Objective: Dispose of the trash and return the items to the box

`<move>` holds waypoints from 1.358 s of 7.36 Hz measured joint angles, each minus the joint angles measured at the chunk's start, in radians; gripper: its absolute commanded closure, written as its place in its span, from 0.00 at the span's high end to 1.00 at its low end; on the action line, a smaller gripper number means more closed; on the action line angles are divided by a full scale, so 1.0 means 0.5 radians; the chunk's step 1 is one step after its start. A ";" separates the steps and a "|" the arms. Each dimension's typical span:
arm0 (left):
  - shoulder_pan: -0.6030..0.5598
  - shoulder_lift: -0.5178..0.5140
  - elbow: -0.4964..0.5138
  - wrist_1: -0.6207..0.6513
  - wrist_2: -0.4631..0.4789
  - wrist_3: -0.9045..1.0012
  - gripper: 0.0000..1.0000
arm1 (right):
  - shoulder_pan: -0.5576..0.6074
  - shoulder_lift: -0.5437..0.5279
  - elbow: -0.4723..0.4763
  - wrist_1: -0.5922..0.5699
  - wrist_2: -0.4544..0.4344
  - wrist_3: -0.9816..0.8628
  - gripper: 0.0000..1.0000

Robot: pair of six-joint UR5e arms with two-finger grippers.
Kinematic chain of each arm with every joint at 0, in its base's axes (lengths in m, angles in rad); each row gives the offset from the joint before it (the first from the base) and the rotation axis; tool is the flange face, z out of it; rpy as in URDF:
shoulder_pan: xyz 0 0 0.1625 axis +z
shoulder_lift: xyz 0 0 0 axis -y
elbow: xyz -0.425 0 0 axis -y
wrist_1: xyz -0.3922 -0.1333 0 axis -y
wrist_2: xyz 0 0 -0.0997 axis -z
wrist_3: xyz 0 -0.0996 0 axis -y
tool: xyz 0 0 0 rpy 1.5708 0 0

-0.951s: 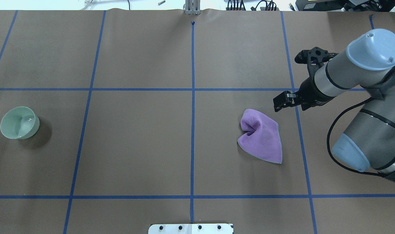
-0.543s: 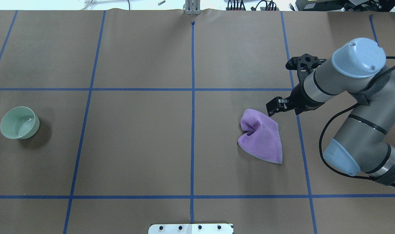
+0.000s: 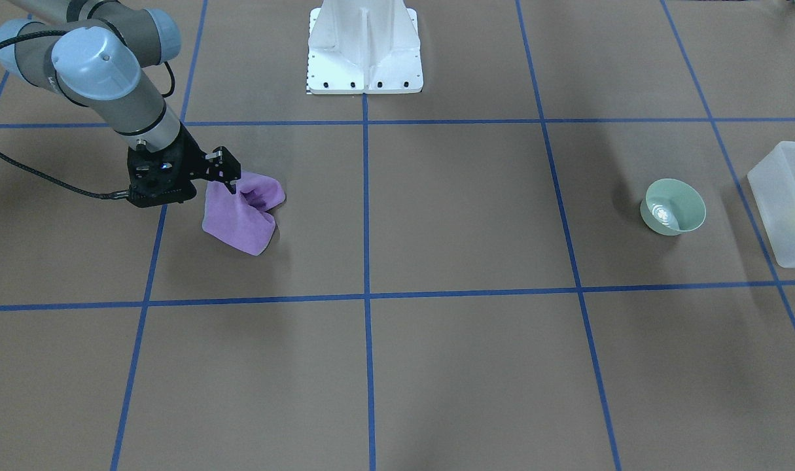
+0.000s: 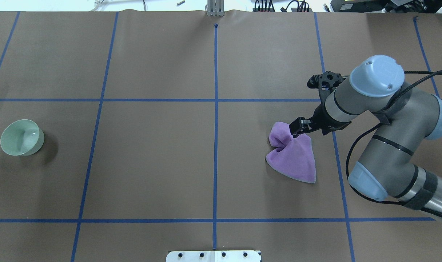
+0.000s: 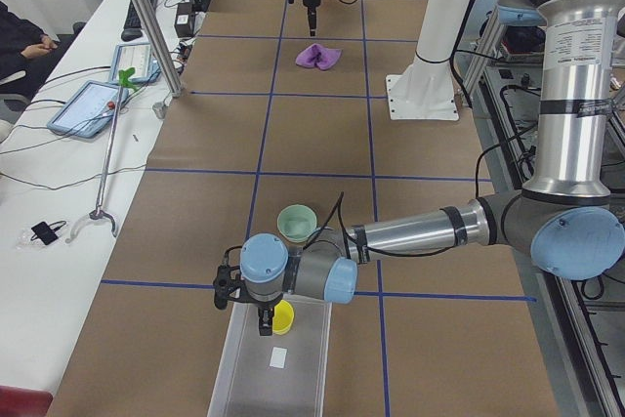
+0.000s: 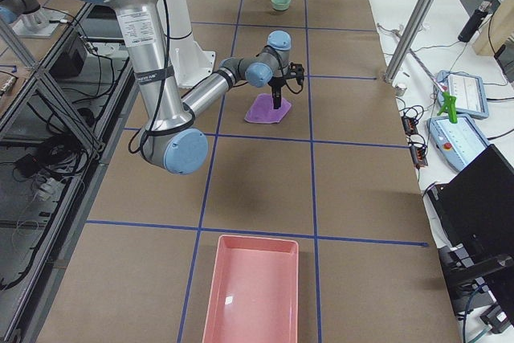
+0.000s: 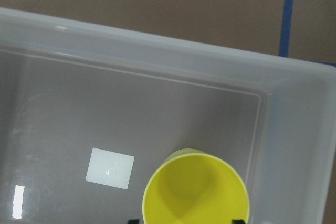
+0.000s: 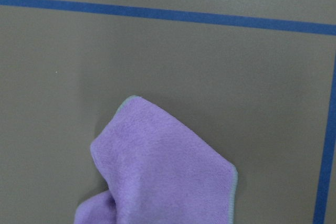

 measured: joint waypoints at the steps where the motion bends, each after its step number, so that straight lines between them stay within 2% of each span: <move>1: -0.028 -0.056 -0.150 0.237 0.002 0.002 0.99 | -0.038 0.019 -0.020 0.000 -0.017 -0.001 1.00; 3: -0.048 -0.129 -0.368 0.556 0.006 -0.001 0.99 | -0.105 0.055 -0.096 0.002 -0.021 -0.001 1.00; 4: -0.049 -0.151 -0.406 0.611 0.008 -0.005 0.99 | -0.132 0.062 -0.139 0.013 -0.015 0.000 0.28; 5: -0.049 -0.164 -0.420 0.630 0.009 -0.006 0.99 | -0.154 0.071 -0.168 0.029 -0.010 0.000 0.00; 10: 0.019 -0.164 -0.439 0.610 -0.007 -0.091 0.99 | -0.123 0.146 -0.171 0.041 0.011 0.006 0.00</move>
